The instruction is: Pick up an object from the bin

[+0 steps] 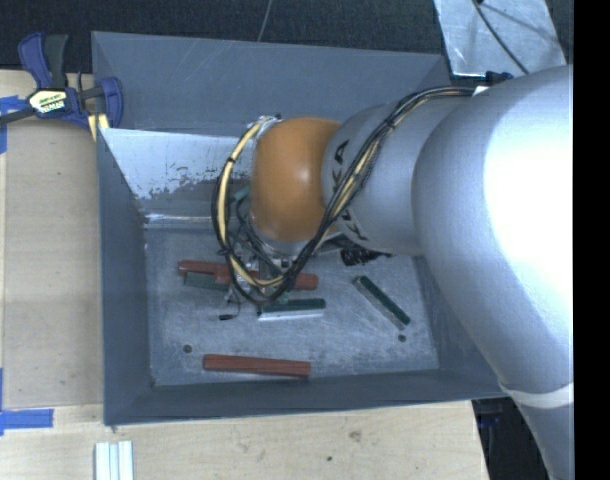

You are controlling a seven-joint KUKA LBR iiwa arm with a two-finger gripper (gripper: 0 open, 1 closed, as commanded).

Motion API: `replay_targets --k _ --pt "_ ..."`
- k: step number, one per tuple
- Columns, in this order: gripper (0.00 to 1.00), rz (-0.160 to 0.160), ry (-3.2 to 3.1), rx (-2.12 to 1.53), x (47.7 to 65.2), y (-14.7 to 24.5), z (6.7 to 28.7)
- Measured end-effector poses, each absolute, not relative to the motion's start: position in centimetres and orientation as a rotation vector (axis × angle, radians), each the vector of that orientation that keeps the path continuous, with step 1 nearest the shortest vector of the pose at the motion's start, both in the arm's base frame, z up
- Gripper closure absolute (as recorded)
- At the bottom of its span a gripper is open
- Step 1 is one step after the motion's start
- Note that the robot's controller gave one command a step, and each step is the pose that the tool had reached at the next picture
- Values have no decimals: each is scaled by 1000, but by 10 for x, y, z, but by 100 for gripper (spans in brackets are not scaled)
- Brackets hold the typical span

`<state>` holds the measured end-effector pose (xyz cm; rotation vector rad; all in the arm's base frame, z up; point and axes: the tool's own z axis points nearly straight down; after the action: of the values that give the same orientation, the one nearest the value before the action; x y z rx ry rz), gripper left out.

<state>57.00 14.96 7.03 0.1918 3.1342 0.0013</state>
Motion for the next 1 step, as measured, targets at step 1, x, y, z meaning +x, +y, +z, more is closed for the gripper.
replay_targets --k 1 --pt "100 0 3136 193 569 149 131"
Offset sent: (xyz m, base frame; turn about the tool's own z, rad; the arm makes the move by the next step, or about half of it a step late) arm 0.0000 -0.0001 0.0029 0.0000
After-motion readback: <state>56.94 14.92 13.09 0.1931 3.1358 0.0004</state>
